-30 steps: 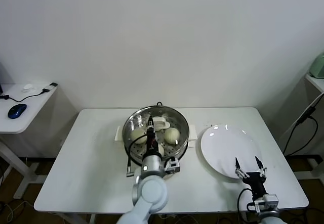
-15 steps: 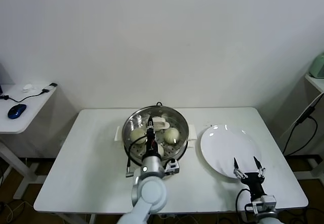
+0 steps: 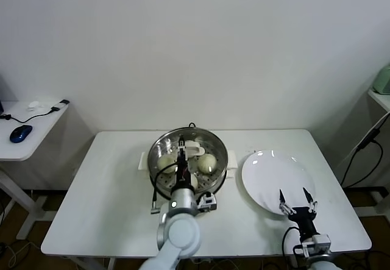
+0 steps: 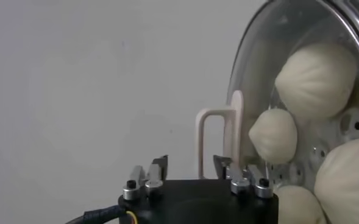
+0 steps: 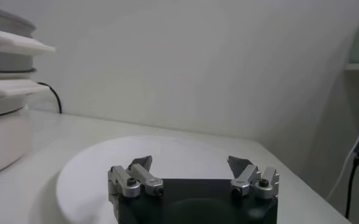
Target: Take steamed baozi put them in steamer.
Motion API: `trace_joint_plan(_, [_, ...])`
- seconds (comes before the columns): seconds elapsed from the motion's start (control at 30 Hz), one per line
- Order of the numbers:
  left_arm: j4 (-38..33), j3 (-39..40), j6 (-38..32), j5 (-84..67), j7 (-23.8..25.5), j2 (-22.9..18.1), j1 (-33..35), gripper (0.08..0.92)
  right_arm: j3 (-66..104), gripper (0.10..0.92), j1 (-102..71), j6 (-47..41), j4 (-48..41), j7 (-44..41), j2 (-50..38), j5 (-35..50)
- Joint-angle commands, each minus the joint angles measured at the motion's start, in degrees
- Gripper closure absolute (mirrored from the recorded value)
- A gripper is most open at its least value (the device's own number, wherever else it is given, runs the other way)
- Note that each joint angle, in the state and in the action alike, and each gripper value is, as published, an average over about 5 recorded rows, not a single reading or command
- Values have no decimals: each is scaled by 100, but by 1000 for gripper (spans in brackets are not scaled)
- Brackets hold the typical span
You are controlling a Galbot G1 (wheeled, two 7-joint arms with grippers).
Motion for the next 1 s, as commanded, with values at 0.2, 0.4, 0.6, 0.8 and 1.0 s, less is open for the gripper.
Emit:
trace_joint_plan(0.2, [-363, 69, 14, -297, 41, 125, 31, 294, -54, 203, -13, -160, 41, -97, 20, 11])
trace_joint_plan(0.4, [-954, 184, 25, -738, -29, 331, 197, 184, -149, 203, -276, -232, 284, 54, -84, 375])
trace_joint_plan(0.6, [-1626, -165, -435, -1951, -621, 708, 622, 177, -98, 203, -359, -22, 438, 21, -125, 463])
trace_joint_plan(0.8, [-2065, -1247, -1371, -4321, -1581, 787, 1008, 177, -71, 203, -390, 29, 582, -65, -87, 478])
trace_joint_plan(1.0, [-2154, -3226, -2384, -7346, -2031, 796, 1180, 177, -92, 203, -280, 16, 560, -65, -89, 473])
